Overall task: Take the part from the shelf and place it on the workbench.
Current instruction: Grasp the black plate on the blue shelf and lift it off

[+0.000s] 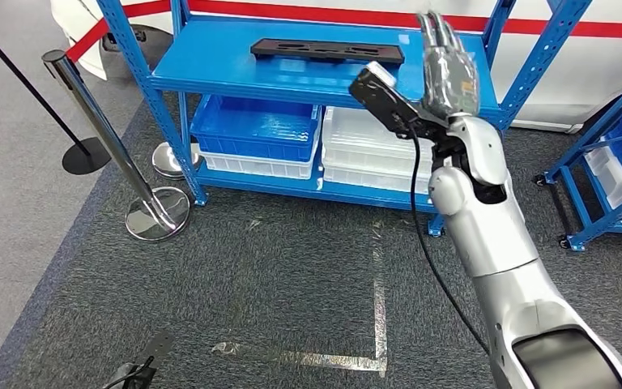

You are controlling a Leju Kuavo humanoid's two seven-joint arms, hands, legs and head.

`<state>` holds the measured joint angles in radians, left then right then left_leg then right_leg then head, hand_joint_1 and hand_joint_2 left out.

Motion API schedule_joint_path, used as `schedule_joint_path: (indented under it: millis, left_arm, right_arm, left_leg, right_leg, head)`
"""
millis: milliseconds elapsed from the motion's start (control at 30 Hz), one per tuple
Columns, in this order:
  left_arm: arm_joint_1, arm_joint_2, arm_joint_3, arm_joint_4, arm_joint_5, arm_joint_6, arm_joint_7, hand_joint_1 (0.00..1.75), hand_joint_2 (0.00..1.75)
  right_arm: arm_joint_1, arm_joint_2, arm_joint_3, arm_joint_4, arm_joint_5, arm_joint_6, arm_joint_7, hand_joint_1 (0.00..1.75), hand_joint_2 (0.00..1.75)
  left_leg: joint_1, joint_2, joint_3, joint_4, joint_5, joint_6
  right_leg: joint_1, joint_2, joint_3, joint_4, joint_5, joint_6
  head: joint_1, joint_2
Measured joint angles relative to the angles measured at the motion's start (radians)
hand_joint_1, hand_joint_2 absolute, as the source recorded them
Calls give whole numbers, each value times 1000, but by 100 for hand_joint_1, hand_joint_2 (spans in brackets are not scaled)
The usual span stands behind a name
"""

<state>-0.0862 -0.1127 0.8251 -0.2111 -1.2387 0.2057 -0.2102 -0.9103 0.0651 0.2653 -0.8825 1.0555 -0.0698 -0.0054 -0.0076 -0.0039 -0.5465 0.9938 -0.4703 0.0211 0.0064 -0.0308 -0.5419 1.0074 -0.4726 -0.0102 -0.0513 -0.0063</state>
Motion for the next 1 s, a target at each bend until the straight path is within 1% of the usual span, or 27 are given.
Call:
schedule_joint_path:
  millis: [133, 300, 533, 633, 700, 733, 767, 800, 833, 867, 900, 933, 967, 1000]
  left_arm:
    - [-9, -8, 21, 5, -45, 6, 0, 0, 0]
    - [-23, -19, 66, 14, -97, 17, -3, 0, 0]
    - [-41, -30, 129, 26, -165, 30, -13, 0, 0]
    - [-50, -33, 168, 36, -196, 35, -15, 0, 0]
    - [-57, -38, 195, 43, -219, 39, -18, 0, 0]
    - [-58, -40, 204, 45, -229, 40, -19, 0, 0]
    - [-59, -42, 208, 46, -235, 41, -20, 0, 0]
    - [-58, -43, 210, 47, -239, 42, -20, 0, 0]
    - [-58, -44, 212, 47, -243, 43, -21, 0, 0]
    - [-59, -46, 216, 49, -248, 43, -21, 0, 0]
    - [-59, -47, 223, 50, -254, 44, -22, 0, 0]
    - [-59, -48, 231, 51, -261, 45, -24, 0, 0]
    - [-60, -49, 237, 52, -269, 45, -26, 0, 0]
    - [-61, -50, 243, 52, -276, 46, -29, 0, 0]
  right_arm:
    - [-57, 17, 99, -63, 24, 23, 29, 0, 175]
    - [-113, 30, 239, -134, 43, 64, 63, 0, 175]
    - [-157, 45, 434, -206, 25, 143, 113, 0, 175]
    - [-181, 45, 543, -229, 2, 182, 138, 0, 175]
    - [-190, 45, 617, -245, -22, 206, 154, 0, 175]
    - [-190, 44, 640, -250, -34, 214, 161, 0, 175]
    - [-189, 44, 652, -254, -44, 219, 167, 0, 175]
    - [-188, 44, 657, -255, -52, 223, 171, 0, 175]
    - [-187, 43, 662, -255, -60, 228, 174, 0, 175]
    - [-186, 41, 670, -255, -71, 235, 178, 0, 131]
    - [-184, 39, 684, -255, -86, 246, 183, 0, 87]
    - [-179, 36, 700, -255, -105, 257, 190, 0, 44]
    - [-175, 34, 712, -255, -128, 269, 199, 0, 0]
    - [-172, 33, 720, -255, -154, 281, 210, 0, 0]
  left_leg:
    - [0, 0, 0, 0, 0, 0]
    - [0, 0, 0, 0, 0, 0]
    - [-3, -1, -4, 7, -1, 2]
    - [-4, -2, -6, 8, -2, 3]
    - [2, -2, -3, -1, 3, 9]
    - [7, -1, 0, -7, 6, 12]
    - [11, -1, 2, -12, 9, 15]
    - [13, -1, 4, -15, 11, 17]
    - [14, -2, 3, -15, 12, 18]
    - [15, -3, 3, -15, 11, 18]
    - [16, -5, 4, -14, 10, 17]
    - [18, -6, 5, -12, 7, 15]
    - [20, -9, 6, -8, 3, 12]
    - [23, -11, 6, -2, -3, 7]
  right_leg:
    - [0, 0, 0, 0, 0, 0]
    - [0, 0, 0, 0, 0, 0]
    - [-1, -1, -1, -1, 1, 2]
    - [-2, -1, -2, -2, 3, 5]
    - [0, 2, -4, 1, 0, 10]
    - [0, 8, -12, 16, -10, 14]
    - [-1, 14, -30, 51, -27, 18]
    - [-3, 21, -59, 105, -51, 22]
    - [-7, 25, -97, 173, -76, 26]
    - [-10, 27, -134, 235, -91, 28]
    - [-14, 27, -162, 272, -89, 31]
    - [-17, 27, -173, 272, -68, 33]
    - [-20, 27, -166, 232, -28, 35]
    - [-23, 28, -148, 167, 17, 36]
  head:
    - [0, 0]
    - [0, 0]
    - [0, 0]
    - [0, 0]
    - [0, 0]
    - [2, 0]
    - [3, 0]
    - [4, 0]
    - [6, 0]
    - [5, 0]
    - [5, 0]
    - [6, 0]
    - [5, 0]
    - [5, 0]
